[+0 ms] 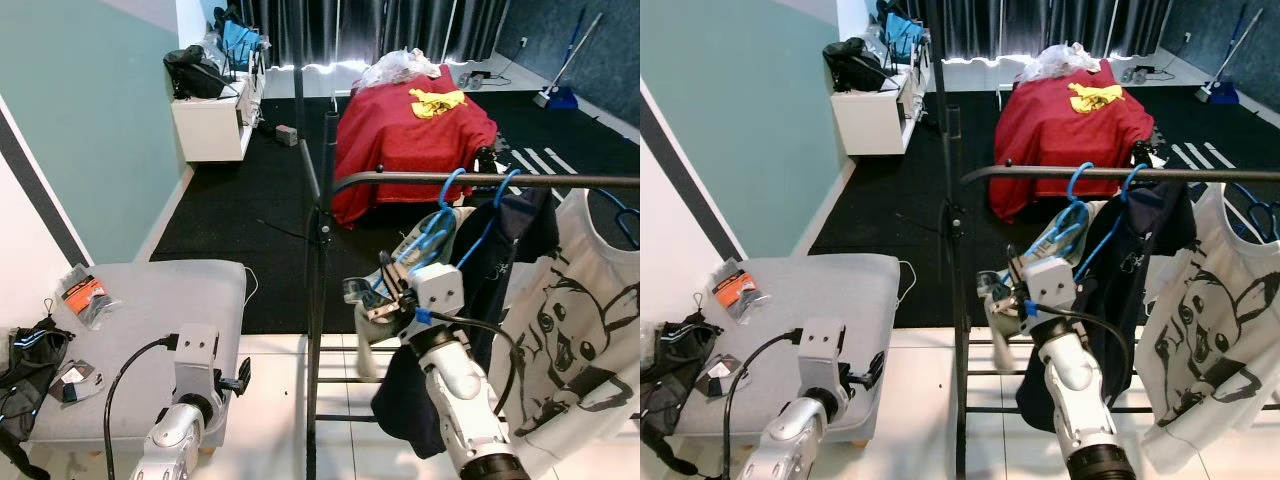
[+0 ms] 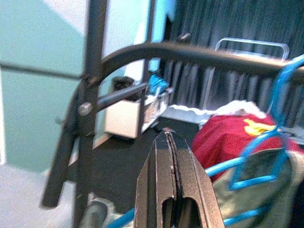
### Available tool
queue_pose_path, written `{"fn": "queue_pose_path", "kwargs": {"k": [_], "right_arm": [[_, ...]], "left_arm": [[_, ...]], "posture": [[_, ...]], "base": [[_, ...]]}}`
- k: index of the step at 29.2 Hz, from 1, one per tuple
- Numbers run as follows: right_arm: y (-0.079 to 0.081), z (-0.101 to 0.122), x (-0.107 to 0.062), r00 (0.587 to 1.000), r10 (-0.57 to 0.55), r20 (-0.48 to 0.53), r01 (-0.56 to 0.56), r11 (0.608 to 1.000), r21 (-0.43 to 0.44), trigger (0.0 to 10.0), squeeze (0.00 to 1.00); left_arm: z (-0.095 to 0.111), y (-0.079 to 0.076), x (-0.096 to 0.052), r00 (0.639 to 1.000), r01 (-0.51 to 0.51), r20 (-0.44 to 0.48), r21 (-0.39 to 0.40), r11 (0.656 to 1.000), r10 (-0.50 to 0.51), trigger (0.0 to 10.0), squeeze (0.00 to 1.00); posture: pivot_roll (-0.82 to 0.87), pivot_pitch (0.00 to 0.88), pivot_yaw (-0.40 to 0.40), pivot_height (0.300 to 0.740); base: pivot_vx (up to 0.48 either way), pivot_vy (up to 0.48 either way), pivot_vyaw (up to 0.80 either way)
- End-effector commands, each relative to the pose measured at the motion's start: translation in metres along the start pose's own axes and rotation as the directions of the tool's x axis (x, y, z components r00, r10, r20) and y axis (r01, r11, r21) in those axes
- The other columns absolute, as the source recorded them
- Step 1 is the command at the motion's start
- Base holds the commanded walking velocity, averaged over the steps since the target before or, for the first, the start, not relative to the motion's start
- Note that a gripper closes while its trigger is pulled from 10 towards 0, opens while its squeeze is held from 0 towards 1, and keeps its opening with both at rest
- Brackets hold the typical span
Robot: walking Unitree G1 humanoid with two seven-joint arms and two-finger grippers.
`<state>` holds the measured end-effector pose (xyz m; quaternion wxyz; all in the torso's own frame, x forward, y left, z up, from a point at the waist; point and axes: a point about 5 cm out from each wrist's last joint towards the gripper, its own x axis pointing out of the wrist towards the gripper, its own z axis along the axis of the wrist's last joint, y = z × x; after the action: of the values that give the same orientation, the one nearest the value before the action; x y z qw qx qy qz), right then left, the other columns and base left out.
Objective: Hang hanger
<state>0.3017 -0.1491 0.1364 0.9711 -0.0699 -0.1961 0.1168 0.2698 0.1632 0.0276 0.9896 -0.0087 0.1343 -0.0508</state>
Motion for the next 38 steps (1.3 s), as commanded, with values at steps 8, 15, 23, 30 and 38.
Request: {"fn": "queue_pose_path", "kwargs": {"k": [8,15,23,30,38], "right_arm": [[-0.019,0.008,0.017,0.987,-0.151,-0.062,0.150,0.988,-0.028,10.0,1.00],[-0.026,0.006,0.034,0.968,-0.189,-0.163,0.182,0.982,-0.056,10.0,1.00],[-0.036,0.004,0.056,0.945,-0.202,-0.255,0.181,0.978,-0.104,10.0,0.20],[-0.040,-0.001,0.066,0.908,-0.232,-0.350,0.203,0.972,-0.118,10.0,0.00],[-0.041,-0.010,0.065,0.877,-0.260,-0.405,0.251,0.965,-0.075,10.0,0.00]], "left_arm": [[0.017,0.004,0.002,0.996,-0.021,0.091,-0.025,0.999,0.023,10.0,0.00],[0.025,0.009,0.006,0.990,-0.052,0.132,-0.036,0.998,0.056,10.0,0.00],[0.034,0.008,0.008,0.981,-0.081,0.175,-0.037,0.996,0.087,10.0,0.00],[0.028,0.006,0.000,0.980,-0.089,0.172,-0.058,0.994,0.098,10.0,0.00],[0.024,0.006,-0.004,0.984,-0.069,0.162,-0.046,0.997,0.075,10.0,0.00]], "posture": [[-0.06,0.000,0.002,0.740],[-0.05,0.000,-0.017,0.740],[-0.05,0.000,-0.068,0.740],[-0.05,0.000,-0.081,0.740],[-0.04,0.000,-0.059,0.740]], "base": [[0.000,0.000,0.00],[0.000,0.000,0.00],[0.000,0.000,0.00],[0.000,0.000,0.00],[0.000,0.000,0.00]]}}
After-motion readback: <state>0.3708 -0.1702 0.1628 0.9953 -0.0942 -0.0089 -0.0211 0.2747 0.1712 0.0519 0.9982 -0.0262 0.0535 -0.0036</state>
